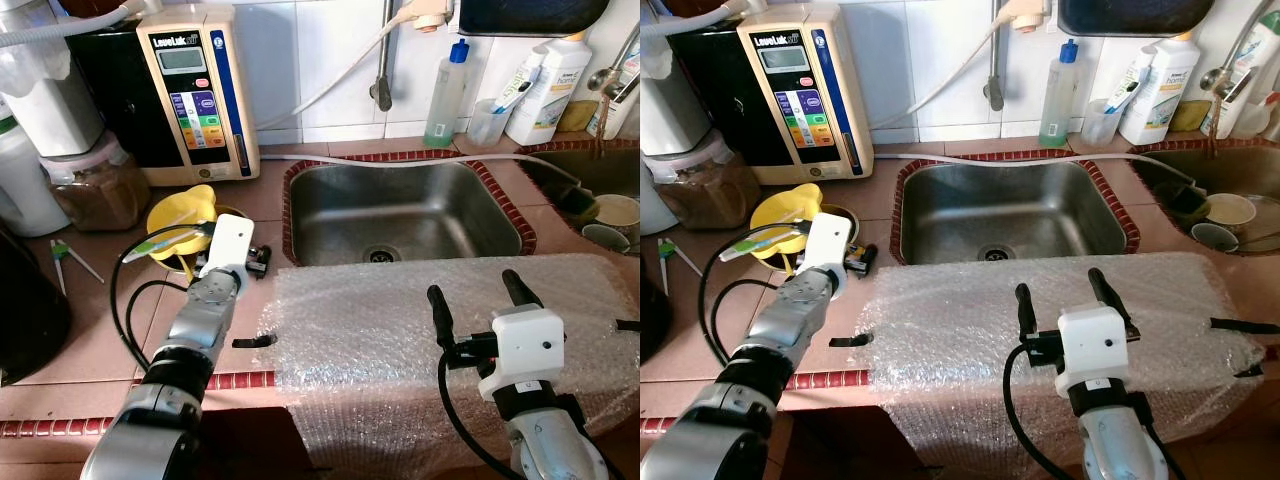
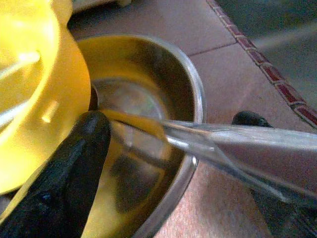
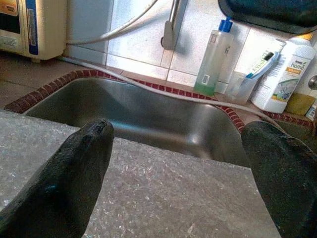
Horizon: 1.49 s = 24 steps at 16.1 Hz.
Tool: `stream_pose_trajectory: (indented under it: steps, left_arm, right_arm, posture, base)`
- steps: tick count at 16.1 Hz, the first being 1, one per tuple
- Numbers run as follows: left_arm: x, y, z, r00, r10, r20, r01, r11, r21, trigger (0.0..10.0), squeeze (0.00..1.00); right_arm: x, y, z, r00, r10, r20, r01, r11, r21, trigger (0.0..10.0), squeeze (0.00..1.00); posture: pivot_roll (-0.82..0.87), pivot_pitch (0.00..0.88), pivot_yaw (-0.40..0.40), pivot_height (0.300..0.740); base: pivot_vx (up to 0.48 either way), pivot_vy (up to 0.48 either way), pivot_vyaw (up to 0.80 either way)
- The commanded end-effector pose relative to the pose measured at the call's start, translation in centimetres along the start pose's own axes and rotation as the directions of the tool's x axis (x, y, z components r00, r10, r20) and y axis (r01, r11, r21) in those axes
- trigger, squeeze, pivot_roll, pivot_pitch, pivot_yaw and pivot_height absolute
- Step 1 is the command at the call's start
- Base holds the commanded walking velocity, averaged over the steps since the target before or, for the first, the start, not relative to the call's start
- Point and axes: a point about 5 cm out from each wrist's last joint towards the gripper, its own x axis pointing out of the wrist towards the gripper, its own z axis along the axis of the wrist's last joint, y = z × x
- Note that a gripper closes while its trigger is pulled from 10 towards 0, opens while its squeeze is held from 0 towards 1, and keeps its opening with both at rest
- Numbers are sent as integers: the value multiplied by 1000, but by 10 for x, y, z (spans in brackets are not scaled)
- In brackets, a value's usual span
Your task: Kitchen organization
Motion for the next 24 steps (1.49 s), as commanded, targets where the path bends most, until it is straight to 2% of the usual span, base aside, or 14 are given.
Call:
stream_pose_trajectory:
  steps: [1,3,6,10,12,14,17,21,24]
  left_arm:
    - [-3,4,-11,998,1,-65,-4,999,-36,10000,0]
    - [-8,4,-15,995,-13,-102,3,995,-95,10000,0]
    - [-16,9,-17,993,-11,-118,-1,994,-107,10000,0]
    - [-34,23,-24,987,-4,-163,-14,994,-112,10000,0]
    - [-41,26,-24,985,-14,-170,-4,994,-106,10000,0]
    - [-51,24,-24,980,-66,-185,47,993,-104,10000,0]
    - [-63,16,-23,961,-204,-185,187,976,-108,10000,0]
    - [-73,1,-12,917,-363,-167,343,929,-137,10000,0]
    - [-78,-6,-8,893,-422,-154,403,904,-142,10000,0]
  right_arm:
    - [1,0,0,1000,9,1,-9,1000,0,10000,0]
    - [2,0,0,1000,14,1,-14,1000,-1,10000,0]
    - [4,-1,0,1000,19,3,-19,1000,-2,10000,0]
    - [6,-1,-2,1000,25,3,-25,1000,-3,10000,0]
    - [7,-1,-2,1000,28,3,-28,1000,-3,10000,0]
    - [8,0,-2,1000,31,4,-31,1000,-3,10000,0]
    - [10,-1,-3,999,32,6,-32,999,-4,10000,0]
    - [12,0,-4,999,32,9,-32,999,-4,10000,0]
    - [13,1,-5,999,30,12,-30,1000,-5,10000,0]
  posture:
    - [-1,23,52,740]
    - [4,21,48,740]
    - [10,22,43,740]
    - [30,22,38,740]
    - [35,22,37,740]
    - [41,19,37,740]
    - [47,17,39,740]
    - [51,8,44,740]
    - [50,3,49,740]
  base:
    - [0,0,0]
    - [0,0,0]
    - [0,0,0]
    - [0,0,0]
    - [0,0,0]
    - [0,0,0]
    - [0,0,0]
    - [0,0,0]
    - [0,0,0]
